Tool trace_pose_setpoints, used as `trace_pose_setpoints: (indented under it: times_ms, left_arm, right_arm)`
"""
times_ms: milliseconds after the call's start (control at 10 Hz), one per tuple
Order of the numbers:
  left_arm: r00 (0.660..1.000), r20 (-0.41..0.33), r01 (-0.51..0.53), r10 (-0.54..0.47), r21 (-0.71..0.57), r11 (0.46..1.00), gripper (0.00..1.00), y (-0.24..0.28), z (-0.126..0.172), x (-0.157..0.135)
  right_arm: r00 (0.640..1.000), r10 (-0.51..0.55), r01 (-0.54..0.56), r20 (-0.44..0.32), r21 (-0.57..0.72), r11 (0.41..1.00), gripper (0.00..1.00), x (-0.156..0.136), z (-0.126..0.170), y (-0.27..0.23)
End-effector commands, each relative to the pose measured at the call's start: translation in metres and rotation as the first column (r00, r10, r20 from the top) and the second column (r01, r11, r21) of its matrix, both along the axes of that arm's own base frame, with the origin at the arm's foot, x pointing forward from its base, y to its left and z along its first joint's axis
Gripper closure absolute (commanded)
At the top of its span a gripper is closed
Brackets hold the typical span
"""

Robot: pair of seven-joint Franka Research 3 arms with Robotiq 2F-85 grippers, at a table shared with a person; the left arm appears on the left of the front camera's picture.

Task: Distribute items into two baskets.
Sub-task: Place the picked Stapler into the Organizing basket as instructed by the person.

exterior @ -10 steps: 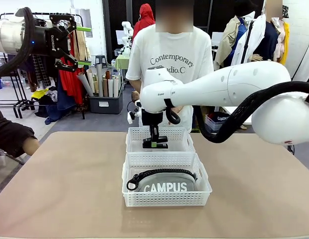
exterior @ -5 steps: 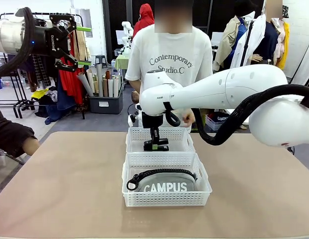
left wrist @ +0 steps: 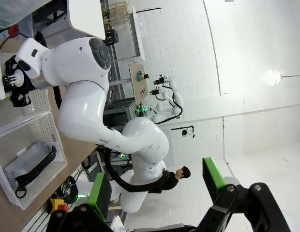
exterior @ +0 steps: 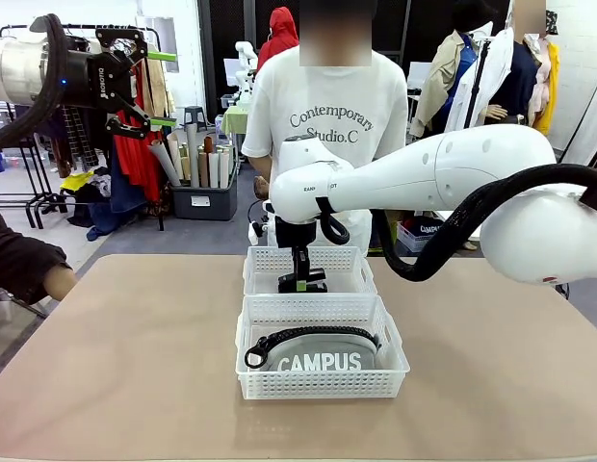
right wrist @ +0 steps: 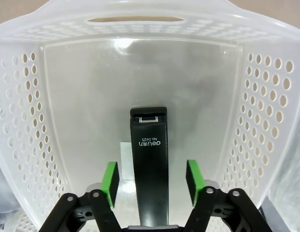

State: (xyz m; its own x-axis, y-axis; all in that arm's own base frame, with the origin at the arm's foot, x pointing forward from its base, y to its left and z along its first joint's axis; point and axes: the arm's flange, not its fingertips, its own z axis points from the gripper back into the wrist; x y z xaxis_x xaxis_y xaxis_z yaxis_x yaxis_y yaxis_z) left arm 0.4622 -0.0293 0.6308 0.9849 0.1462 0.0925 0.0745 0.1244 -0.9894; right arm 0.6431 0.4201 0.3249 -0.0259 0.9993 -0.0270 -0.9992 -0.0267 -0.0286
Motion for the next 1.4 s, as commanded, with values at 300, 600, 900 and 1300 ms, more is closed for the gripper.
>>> trace_pose_setpoints:
  times_ms: [300, 600, 900, 1300]
  left_arm:
    - [1.000, 0.002, 0.001, -0.001, -0.004, 1.000, 0.00, 0.000, 0.001, -0.002]
    - [1.000, 0.002, 0.001, -0.001, -0.004, 1.000, 0.00, 0.000, 0.001, -0.002]
    - [1.000, 0.002, 0.001, -0.001, -0.004, 1.000, 0.00, 0.000, 0.001, -0.002]
    - [1.000, 0.002, 0.001, -0.001, -0.004, 1.000, 0.00, 0.000, 0.001, -0.002]
  right_arm:
    - [0.995, -0.093, 0.094, -0.022, 0.096, 0.991, 0.00, 0.001, 0.039, -0.013]
    - [0.995, -0.094, 0.099, -0.036, 0.195, 0.976, 0.00, -0.004, 0.062, -0.031]
    - [0.994, -0.109, 0.112, -0.030, 0.166, 0.980, 0.00, 0.009, 0.067, -0.024]
    - [0.994, -0.109, 0.112, -0.030, 0.166, 0.980, 0.00, 0.009, 0.067, -0.024]
